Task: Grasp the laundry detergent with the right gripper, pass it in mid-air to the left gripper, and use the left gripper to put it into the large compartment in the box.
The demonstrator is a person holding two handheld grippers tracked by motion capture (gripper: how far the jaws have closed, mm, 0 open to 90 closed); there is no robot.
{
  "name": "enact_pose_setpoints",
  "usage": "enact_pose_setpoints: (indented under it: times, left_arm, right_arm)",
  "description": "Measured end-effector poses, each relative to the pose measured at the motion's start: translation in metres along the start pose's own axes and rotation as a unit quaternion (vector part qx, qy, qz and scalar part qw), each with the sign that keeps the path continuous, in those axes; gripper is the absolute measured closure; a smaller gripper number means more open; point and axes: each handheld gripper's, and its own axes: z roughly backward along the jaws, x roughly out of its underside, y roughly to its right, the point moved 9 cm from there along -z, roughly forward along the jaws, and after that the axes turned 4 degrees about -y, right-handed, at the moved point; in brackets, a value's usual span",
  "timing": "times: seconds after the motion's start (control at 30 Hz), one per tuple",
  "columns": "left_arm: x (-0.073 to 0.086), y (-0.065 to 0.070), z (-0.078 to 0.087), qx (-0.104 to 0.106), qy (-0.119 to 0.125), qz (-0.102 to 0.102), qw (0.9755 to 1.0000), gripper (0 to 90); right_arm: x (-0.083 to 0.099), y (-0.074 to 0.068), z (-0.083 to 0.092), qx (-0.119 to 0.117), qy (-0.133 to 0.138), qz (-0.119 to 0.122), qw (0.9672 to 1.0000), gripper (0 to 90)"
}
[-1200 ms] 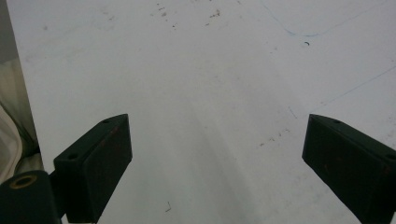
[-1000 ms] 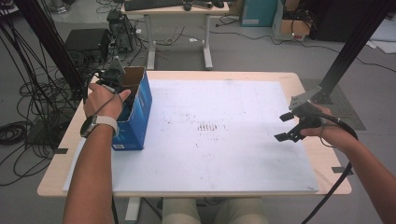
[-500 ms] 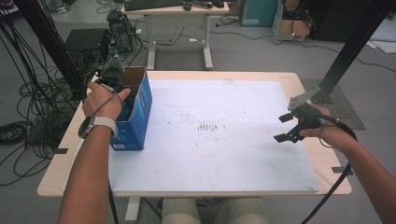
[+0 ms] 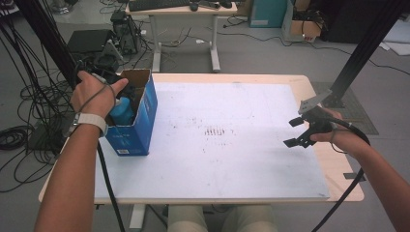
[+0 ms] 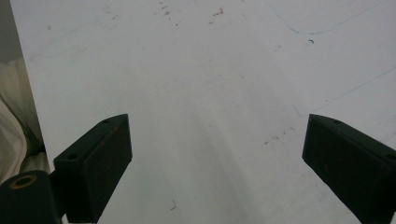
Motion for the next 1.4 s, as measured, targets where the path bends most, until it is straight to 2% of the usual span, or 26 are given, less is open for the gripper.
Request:
enact_pose_setpoints:
  times: [0.2, 0.23, 0.27, 0.3, 0.33, 0.4, 0.57, 0.63, 0.77, 0.8, 0.83, 0.87, 0.93, 0.97, 1.0, 1.1, 1.13, 1.17, 1.2, 1.3, 1.33, 1.37, 1.4]
  left_arm:
    - [-0.006, 0.003, 0.02, 0.004, 0.017, -0.013, 0.9998, 10.6]
    - [-0.007, 0.005, 0.023, 0.005, 0.019, -0.017, 0.9997, 10.1]
    - [-0.007, 0.006, 0.025, 0.007, 0.019, -0.022, 0.9995, 9.4]
    - [-0.008, 0.009, 0.029, 0.008, 0.016, -0.037, 0.9992, 9.1]
    - [-0.008, 0.011, 0.032, 0.007, 0.015, -0.047, 0.9988, 9.3]
    - [-0.012, 0.017, 0.042, 0.011, 0.025, -0.062, 0.9977, 9.3]
    - [-0.018, 0.032, 0.066, 0.013, 0.042, -0.109, 0.9931, 8.8]
    - [-0.019, 0.039, 0.072, 0.015, 0.044, -0.121, 0.9916, 8.8]
    - [-0.021, 0.056, 0.084, 0.017, 0.054, -0.15, 0.9871, 8.8]
    - [-0.021, 0.059, 0.087, 0.016, 0.052, -0.162, 0.9852, 8.8]
    - [-0.022, 0.065, 0.089, 0.021, 0.056, -0.164, 0.9846, 8.8]
    - [-0.021, 0.07, 0.092, 0.022, 0.055, -0.174, 0.9829, 8.8]
    - [-0.021, 0.08, 0.097, 0.025, 0.061, -0.191, 0.9794, 8.8]
    - [-0.021, 0.088, 0.1, 0.03, 0.064, -0.204, 0.9764, 8.8]
    - [-0.02, 0.091, 0.101, 0.031, 0.063, -0.21, 0.9752, 8.8]
    - [-0.017, 0.111, 0.105, 0.043, 0.066, -0.244, 0.9666, 8.8]
    - [-0.016, 0.116, 0.106, 0.047, 0.067, -0.248, 0.9652, 8.8]
    - [-0.014, 0.123, 0.106, 0.052, 0.066, -0.262, 0.9613, 8.8]
    - [-0.012, 0.131, 0.107, 0.054, 0.069, -0.27, 0.9588, 8.8]
    - [-0.007, 0.143, 0.112, 0.053, 0.056, -0.313, 0.9468, 8.9]
    - [-0.005, 0.152, 0.113, 0.063, 0.065, -0.308, 0.9471, 8.9]
    - [-0.003, 0.157, 0.115, 0.065, 0.064, -0.318, 0.9436, 8.9]
    - [-0.002, 0.161, 0.116, 0.065, 0.064, -0.324, 0.9416, 8.9]
  right_arm:
    - [0.001, 0.001, 0.004, 0.001, 0.006, -0.003, 1.0, 8.3]
    - [0.0, 0.002, 0.004, 0.001, 0.009, 0.009, 0.9999, 8.3]
    - [-0.001, 0.004, 0.004, 0.003, 0.016, 0.019, 0.9997, 8.3]
    - [0.0, 0.003, 0.005, 0.002, 0.012, 0.013, 0.9998, 8.3]
    - [-0.001, 0.003, 0.006, 0.003, 0.015, 0.021, 0.9997, 8.3]
    - [-0.001, 0.003, 0.008, 0.004, 0.014, 0.019, 0.9997, 8.3]
    - [-0.003, 0.004, 0.013, 0.006, 0.019, 0.022, 0.9996, 8.3]
    - [-0.004, 0.004, 0.014, 0.007, 0.021, 0.02, 0.9995, 8.3]
    - [-0.004, 0.004, 0.017, 0.008, 0.021, 0.02, 0.9996, 8.3]
    - [-0.005, 0.004, 0.018, 0.008, 0.022, 0.018, 0.9996, 8.2]
    - [-0.005, 0.005, 0.018, 0.008, 0.022, 0.018, 0.9996, 8.1]
    - [-0.005, 0.004, 0.019, 0.008, 0.021, 0.015, 0.9996, 8.1]
    - [-0.003, 0.001, 0.022, 0.008, 0.008, -0.009, 0.9999, 8.1]
    - [-0.003, 0.001, 0.023, 0.009, 0.009, -0.008, 0.9999, 8.1]
    - [-0.004, 0.001, 0.024, 0.009, 0.009, -0.008, 0.9999, 8.1]
    - [-0.005, 0.002, 0.026, 0.011, 0.008, -0.008, 0.9999, 8.1]
    - [-0.006, 0.002, 0.027, 0.012, 0.01, -0.008, 0.9998, 8.1]
    - [-0.007, 0.002, 0.028, 0.012, 0.011, -0.007, 0.9998, 8.1]
    - [-0.008, 0.001, 0.029, 0.013, 0.012, -0.006, 0.9998, 8.1]
    - [-0.009, 0.001, 0.031, 0.014, 0.011, -0.006, 0.9998, 8.1]
    - [-0.009, 0.001, 0.032, 0.014, 0.011, -0.005, 0.9998, 8.1]
    - [-0.01, 0.001, 0.033, 0.014, 0.011, -0.004, 0.9998, 8.1]
    - [-0.01, 0.001, 0.034, 0.015, 0.012, -0.003, 0.9998, 8.2]
